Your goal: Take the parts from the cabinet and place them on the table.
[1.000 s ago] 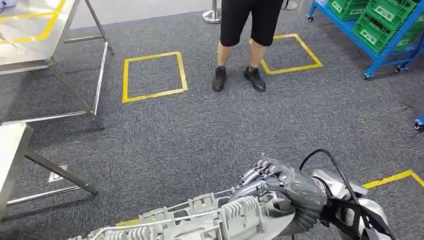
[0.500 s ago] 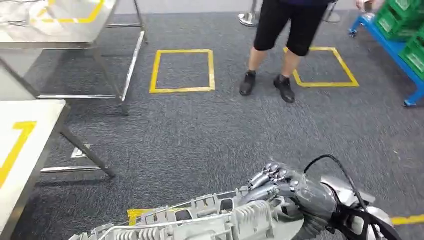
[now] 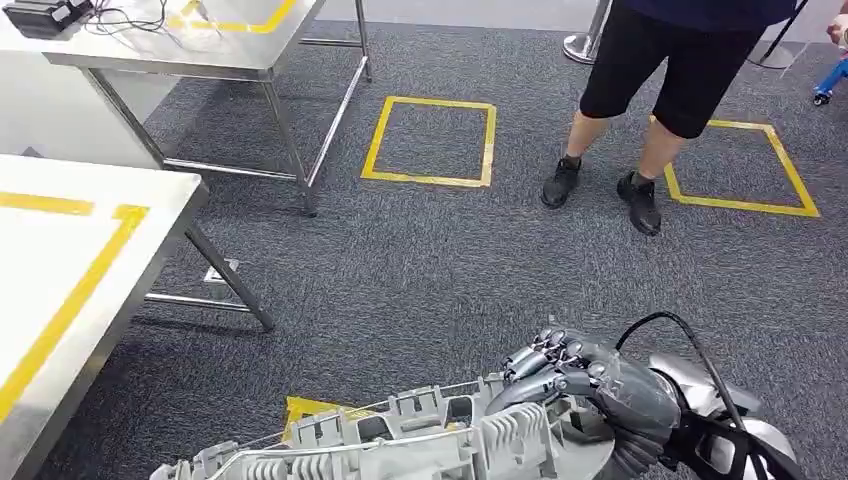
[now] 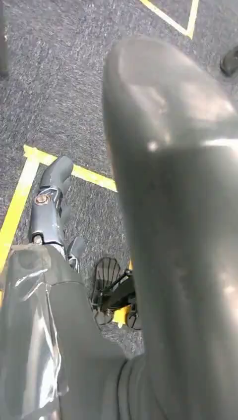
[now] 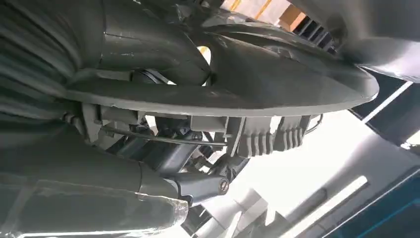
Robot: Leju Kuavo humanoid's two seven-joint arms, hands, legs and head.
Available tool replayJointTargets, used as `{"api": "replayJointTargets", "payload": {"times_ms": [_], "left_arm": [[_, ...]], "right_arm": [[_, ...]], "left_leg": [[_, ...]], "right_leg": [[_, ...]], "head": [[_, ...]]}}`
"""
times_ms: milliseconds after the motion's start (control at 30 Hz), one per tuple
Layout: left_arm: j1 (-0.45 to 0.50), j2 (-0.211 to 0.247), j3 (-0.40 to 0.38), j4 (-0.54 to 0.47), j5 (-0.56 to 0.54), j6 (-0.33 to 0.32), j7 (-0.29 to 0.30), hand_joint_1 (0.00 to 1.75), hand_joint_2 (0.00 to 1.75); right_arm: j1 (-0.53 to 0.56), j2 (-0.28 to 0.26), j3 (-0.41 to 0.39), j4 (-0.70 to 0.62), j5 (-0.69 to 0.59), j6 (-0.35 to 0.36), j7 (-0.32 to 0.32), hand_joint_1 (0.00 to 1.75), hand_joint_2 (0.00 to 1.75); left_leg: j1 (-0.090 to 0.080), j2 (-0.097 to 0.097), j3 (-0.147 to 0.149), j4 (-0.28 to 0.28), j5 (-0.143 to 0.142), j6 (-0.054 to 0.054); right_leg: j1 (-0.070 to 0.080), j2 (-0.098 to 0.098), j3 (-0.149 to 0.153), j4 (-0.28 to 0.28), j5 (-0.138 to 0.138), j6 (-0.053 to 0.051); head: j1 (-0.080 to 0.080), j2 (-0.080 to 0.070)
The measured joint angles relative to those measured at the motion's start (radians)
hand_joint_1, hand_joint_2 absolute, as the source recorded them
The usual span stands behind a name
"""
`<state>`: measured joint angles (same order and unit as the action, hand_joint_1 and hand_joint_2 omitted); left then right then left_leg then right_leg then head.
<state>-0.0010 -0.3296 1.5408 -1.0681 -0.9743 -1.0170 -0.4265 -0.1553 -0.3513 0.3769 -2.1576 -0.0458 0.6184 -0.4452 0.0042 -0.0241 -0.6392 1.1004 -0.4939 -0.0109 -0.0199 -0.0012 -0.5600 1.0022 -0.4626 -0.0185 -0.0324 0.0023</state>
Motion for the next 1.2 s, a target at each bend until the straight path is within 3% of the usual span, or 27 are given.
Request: {"api": "replayJointTargets", "payload": {"times_ms": [67, 100, 133, 167, 200, 233, 267, 300, 400, 433, 467, 500, 533, 600, 633, 667, 733, 767, 800, 833, 900, 933, 1000, 1033, 1100, 1133, 1200], "left_arm": [[-0.006, 0.002, 0.000, 0.002, -0.001, -0.003, 0.000, 0.00, 0.00], [-0.006, 0.002, 0.002, 0.002, -0.001, -0.005, 0.001, 0.00, 0.00], [-0.006, 0.002, 0.003, 0.002, -0.001, -0.007, 0.002, 0.00, 0.00], [-0.006, 0.002, 0.004, 0.002, -0.001, -0.008, 0.005, 0.00, 0.00], [-0.006, 0.002, 0.006, 0.001, 0.001, -0.008, 0.010, 0.00, 0.00], [-0.006, 0.002, 0.008, -0.002, 0.005, -0.009, 0.013, 0.00, 0.00], [-0.008, 0.001, 0.009, -0.004, 0.012, -0.011, 0.017, 0.00, 0.00], [-0.011, 0.001, 0.009, -0.006, 0.015, -0.012, 0.020, 0.00, 0.00], [-0.013, -0.001, 0.013, -0.007, 0.023, -0.018, 0.020, 0.00, 0.00], [-0.013, -0.001, 0.015, -0.008, 0.025, -0.018, 0.020, 0.00, 0.00], [-0.013, -0.002, 0.015, -0.008, 0.030, -0.016, 0.020, 0.00, 0.00], [-0.017, -0.002, 0.015, -0.008, 0.034, -0.010, 0.021, 0.00, 0.00], [-0.023, -0.002, 0.015, -0.007, 0.037, -0.006, 0.021, 0.00, 0.00], [-0.029, -0.003, 0.015, -0.005, 0.048, 0.002, 0.027, 0.00, 0.00], [-0.028, -0.003, 0.015, -0.005, 0.055, 0.002, 0.031, 0.00, 0.00], [-0.028, -0.003, 0.015, -0.004, 0.060, 0.002, 0.035, 0.00, 0.00], [-0.028, -0.004, 0.016, -0.004, 0.065, 0.002, 0.041, 0.00, 0.00], [-0.028, -0.004, 0.016, -0.004, 0.069, 0.001, 0.047, 0.00, 0.00], [-0.028, -0.003, 0.016, -0.005, 0.074, 0.001, 0.052, 0.00, 0.00], [-0.027, -0.004, 0.017, -0.007, 0.079, 0.000, 0.055, 0.00, 0.00], [-0.021, -0.005, 0.020, -0.007, 0.090, -0.002, 0.067, 0.00, 0.00], [-0.020, -0.005, 0.023, -0.010, 0.095, -0.005, 0.071, 0.00, 0.00], [-0.020, -0.008, 0.026, -0.012, 0.099, -0.008, 0.074, 0.00, 0.00], [-0.022, -0.008, 0.026, -0.013, 0.103, -0.008, 0.077, 0.00, 0.00], [-0.024, -0.010, 0.026, -0.014, 0.107, -0.008, 0.082, 0.00, 0.00], [-0.024, -0.011, 0.026, -0.014, 0.109, -0.008, 0.084, 0.00, 0.00], [-0.021, -0.012, 0.027, -0.014, 0.114, -0.008, 0.087, 0.00, 0.00]], "right_arm": [[0.001, 0.002, 0.000, 0.000, -0.006, 0.002, 0.004, 1.75, 1.75], [0.002, 0.004, 0.001, 0.001, -0.010, 0.003, 0.005, 1.75, 1.75], [0.002, 0.007, 0.002, 0.002, -0.013, 0.006, 0.005, 1.75, 1.75], [0.002, 0.008, 0.002, 0.003, -0.016, 0.010, 0.004, 1.75, 1.75], [0.002, 0.011, 0.002, 0.005, -0.018, 0.013, 0.003, 1.75, 1.75], [0.001, 0.013, 0.002, 0.006, -0.020, 0.016, 0.000, 1.75, 1.75], [-0.002, 0.015, 0.002, 0.009, -0.021, 0.020, -0.002, 1.75, 1.75], [-0.006, 0.016, 0.002, 0.013, -0.023, 0.021, -0.004, 1.75, 1.75], [-0.016, 0.020, 0.003, 0.024, -0.027, 0.027, -0.011, 1.75, 1.75], [-0.020, 0.021, 0.004, 0.025, -0.026, 0.029, -0.016, 1.75, 1.75], [-0.025, 0.021, 0.004, 0.029, -0.022, 0.031, -0.019, 1.75, 1.75], [-0.029, 0.021, 0.004, 0.030, -0.020, 0.034, -0.025, 1.75, 1.75], [-0.029, 0.021, 0.004, 0.033, -0.018, 0.036, -0.029, 1.75, 1.75], [-0.030, 0.021, 0.006, 0.040, -0.019, 0.038, -0.029, 1.75, 1.75], [-0.034, 0.021, 0.008, 0.044, -0.021, 0.038, -0.029, 1.75, 1.75], [-0.037, 0.021, 0.009, 0.047, -0.023, 0.038, -0.029, 1.75, 1.75], [-0.046, 0.021, 0.011, 0.049, -0.026, 0.039, -0.029, 1.75, 1.75], [-0.050, 0.021, 0.012, 0.050, -0.028, 0.039, -0.029, 1.75, 1.75], [-0.053, 0.021, 0.013, 0.054, -0.031, 0.040, -0.029, 1.75, 1.75], [-0.053, 0.021, 0.015, 0.055, -0.035, 0.040, -0.029, 1.75, 1.75], [-0.058, 0.021, 0.018, 0.058, -0.039, 0.042, -0.029, 1.75, 1.75], [-0.063, 0.022, 0.018, 0.059, -0.039, 0.043, -0.029, 1.75, 1.75], [-0.067, 0.023, 0.018, 0.060, -0.040, 0.043, -0.029, 1.75, 1.75], [-0.066, 0.022, 0.019, 0.060, -0.040, 0.043, -0.029, 1.75, 1.75], [-0.066, 0.021, 0.019, 0.065, -0.044, 0.045, -0.029, 1.75, 1.75], [-0.066, 0.021, 0.021, 0.068, -0.045, 0.047, -0.030, 1.75, 1.75], [-0.067, 0.021, 0.022, 0.071, -0.048, 0.048, -0.033, 1.75, 1.75]], "left_leg": [[0.006, 0.015, -0.094, 0.181, -0.076, -0.005], [0.007, 0.016, -0.123, 0.230, -0.084, -0.006], [0.007, 0.018, -0.125, 0.227, -0.069, -0.005], [0.007, 0.020, -0.102, 0.178, -0.037, -0.004], [0.007, 0.027, -0.060, 0.094, 0.005, 0.000], [0.004, 0.048, -0.004, -0.008, 0.047, 0.007], [-0.007, 0.112, 0.037, -0.085, 0.057, 0.018], [-0.012, 0.108, 0.035, -0.085, 0.057, 0.023], [-0.017, 0.072, 0.029, -0.086, 0.057, 0.032], [-0.004, 0.054, 0.046, -0.108, 0.070, 0.043], [-0.004, 0.041, 0.052, -0.119, 0.075, 0.045], [-0.002, 0.034, 0.056, -0.122, 0.078, 0.050], [0.000, 0.018, 0.055, -0.122, 0.078, 0.051], [0.000, -0.014, 0.055, -0.122, 0.078, 0.051], [0.000, -0.031, 0.056, -0.121, 0.078, 0.051], [0.001, -0.047, 0.058, -0.121, 0.077, 0.050], [0.005, -0.081, 0.061, -0.112, 0.072, 0.041], [0.006, -0.094, 0.056, -0.105, 0.067, 0.033], [0.001, -0.107, 0.047, -0.094, 0.062, 0.024], [0.002, -0.112, 0.041, -0.093, 0.062, 0.020], [0.010, -0.129, 0.036, -0.098, 0.067, 0.008], [0.010, -0.136, 0.034, -0.096, 0.065, 0.004], [0.005, -0.021, 0.007, -0.031, 0.026, -0.003], [0.007, 0.005, -0.030, 0.042, -0.011, -0.006], [0.009, 0.018, -0.120, 0.211, -0.075, -0.007], [0.009, 0.018, -0.139, 0.241, -0.073, -0.006], [0.007, 0.023, -0.099, 0.153, -0.011, 0.003]], "right_leg": [[0.008, -0.028, 0.001, 0.000, -0.005, -0.007], [0.010, -0.040, 0.001, 0.000, -0.006, -0.009], [0.013, -0.053, 0.003, 0.000, -0.008, -0.011], [0.014, -0.064, 0.004, 0.000, -0.011, -0.010], [0.016, -0.075, 0.008, 0.000, -0.013, -0.010], [0.018, -0.087, 0.013, 0.000, -0.017, -0.009], [0.022, -0.097, 0.017, 0.000, -0.021, -0.007], [0.031, -0.107, 0.018, 0.001, -0.025, 0.000], [0.026, -0.139, 0.024, -0.005, -0.028, 0.009], [0.026, -0.139, 0.019, -0.009, -0.035, 0.018], [0.023, -0.083, 0.020, 0.017, -0.048, 0.018], [0.018, -0.037, -0.004, 0.077, -0.076, 0.012], [0.015, -0.013, -0.045, 0.164, -0.110, 0.007], [0.010, -0.004, -0.123, 0.310, -0.157, 0.011], [0.005, -0.003, -0.137, 0.324, -0.153, 0.020], [0.000, -0.003, -0.124, 0.286, -0.129, 0.033], [-0.014, 0.012, -0.045, 0.100, -0.041, 0.061], [-0.024, 0.056, -0.011, 0.018, -0.008, 0.070], [-0.017, 0.076, -0.010, 0.015, -0.009, 0.061], [-0.017, 0.061, -0.010, 0.017, -0.009, 0.048], [-0.007, 0.046, -0.012, 0.019, -0.009, 0.035], [-0.014, 0.034, -0.010, 0.015, -0.006, 0.028], [-0.011, 0.013, -0.003, 0.013, -0.009, 0.014], [-0.006, 0.002, -0.001, 0.013, -0.012, 0.010], [0.003, -0.029, 0.001, 0.013, -0.017, 0.002], [0.006, -0.042, 0.002, 0.013, -0.019, 0.000], [0.014, -0.066, 0.008, 0.013, -0.025, -0.004]], "head": [[0.001, 0.000], [0.001, 0.000], [0.001, 0.000], [0.001, 0.000], [0.001, 0.000], [0.000, 0.000], [0.001, 0.000], [0.003, 0.000], [0.002, 0.000], [0.000, 0.000], [0.007, 0.000], [0.006, 0.000], [0.011, 0.000], [0.011, 0.000], [0.013, 0.000], [0.012, 0.000], [0.012, 0.000], [0.014, 0.000], [0.018, 0.000], [0.015, 0.000], [0.016, 0.000], [0.016, 0.000], [0.006, 0.000], [0.006, 0.000], [0.006, 0.000], [0.006, 0.000], [0.006, 0.000]]}}
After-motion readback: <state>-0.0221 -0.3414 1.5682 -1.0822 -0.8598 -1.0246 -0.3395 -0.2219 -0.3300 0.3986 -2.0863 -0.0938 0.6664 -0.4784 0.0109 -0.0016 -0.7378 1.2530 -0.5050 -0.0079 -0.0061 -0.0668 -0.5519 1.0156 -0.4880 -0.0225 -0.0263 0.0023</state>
